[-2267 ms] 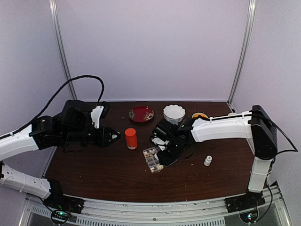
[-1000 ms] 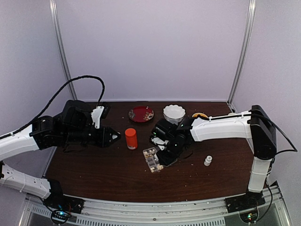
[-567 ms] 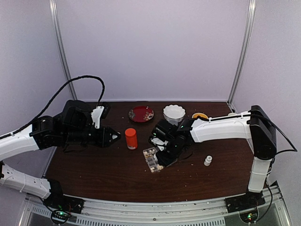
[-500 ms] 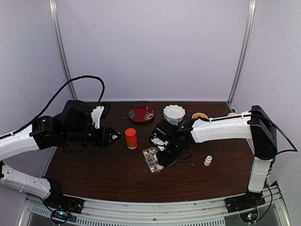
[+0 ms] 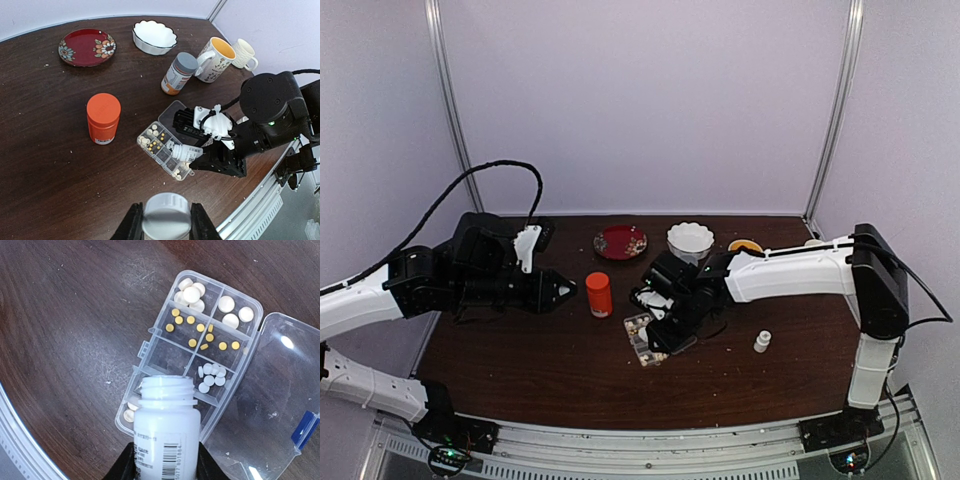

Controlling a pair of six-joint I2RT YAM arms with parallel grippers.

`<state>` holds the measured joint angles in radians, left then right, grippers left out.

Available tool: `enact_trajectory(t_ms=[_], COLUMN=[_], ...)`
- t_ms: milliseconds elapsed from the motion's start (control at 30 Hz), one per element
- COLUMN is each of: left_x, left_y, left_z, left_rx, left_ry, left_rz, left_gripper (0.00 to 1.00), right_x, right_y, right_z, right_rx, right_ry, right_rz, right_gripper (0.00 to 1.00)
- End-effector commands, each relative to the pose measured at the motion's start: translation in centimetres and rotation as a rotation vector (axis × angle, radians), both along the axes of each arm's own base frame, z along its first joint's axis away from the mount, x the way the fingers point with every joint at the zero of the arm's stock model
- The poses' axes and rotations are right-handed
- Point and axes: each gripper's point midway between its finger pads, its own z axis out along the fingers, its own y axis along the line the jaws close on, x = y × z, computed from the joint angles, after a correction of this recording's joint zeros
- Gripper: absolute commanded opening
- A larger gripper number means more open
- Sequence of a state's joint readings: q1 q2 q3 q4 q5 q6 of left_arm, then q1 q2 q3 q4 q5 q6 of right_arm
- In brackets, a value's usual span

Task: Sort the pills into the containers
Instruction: Pour the pill.

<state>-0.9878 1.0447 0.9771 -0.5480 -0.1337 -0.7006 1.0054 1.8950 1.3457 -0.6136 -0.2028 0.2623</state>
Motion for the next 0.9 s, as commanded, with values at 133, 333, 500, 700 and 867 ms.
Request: enact_trajectory(t_ms=[133, 333, 500, 700, 867], left_x=[0.3, 0.3, 0.1, 0.1, 0.1], left_y=[-0.1, -0.2, 0.0, 0.1, 0.1], left_z=[1.1, 1.2, 0.8, 0.7, 0.6], left_rx=[-0.028, -0.027, -0.024, -0.024, -0.022], left_ry=[-0.025, -0.025, -0.020, -0.017, -0.017], left_rz=[-0.001, -0.005, -0.002, 0.001, 0.000], left_gripper=[0.00, 0.00, 0.00, 0.00, 0.00], right_x=[0.1, 0.0, -0.5, -0.1, 0.2], right_y=[1.1, 1.2, 1.7, 1.2, 0.4], right_z=[0.8, 0.1, 0.2, 0.3, 0.1], right_rx=[0.001, -0.019, 0.011, -0.042, -0.093], right_ry=[-0.017, -0.006, 0.023, 0.003, -0.017], right_rz=[0.018, 0.017, 0.030, 0.026, 0.001], right_gripper=[0.00, 0.00, 0.00, 0.00, 0.00])
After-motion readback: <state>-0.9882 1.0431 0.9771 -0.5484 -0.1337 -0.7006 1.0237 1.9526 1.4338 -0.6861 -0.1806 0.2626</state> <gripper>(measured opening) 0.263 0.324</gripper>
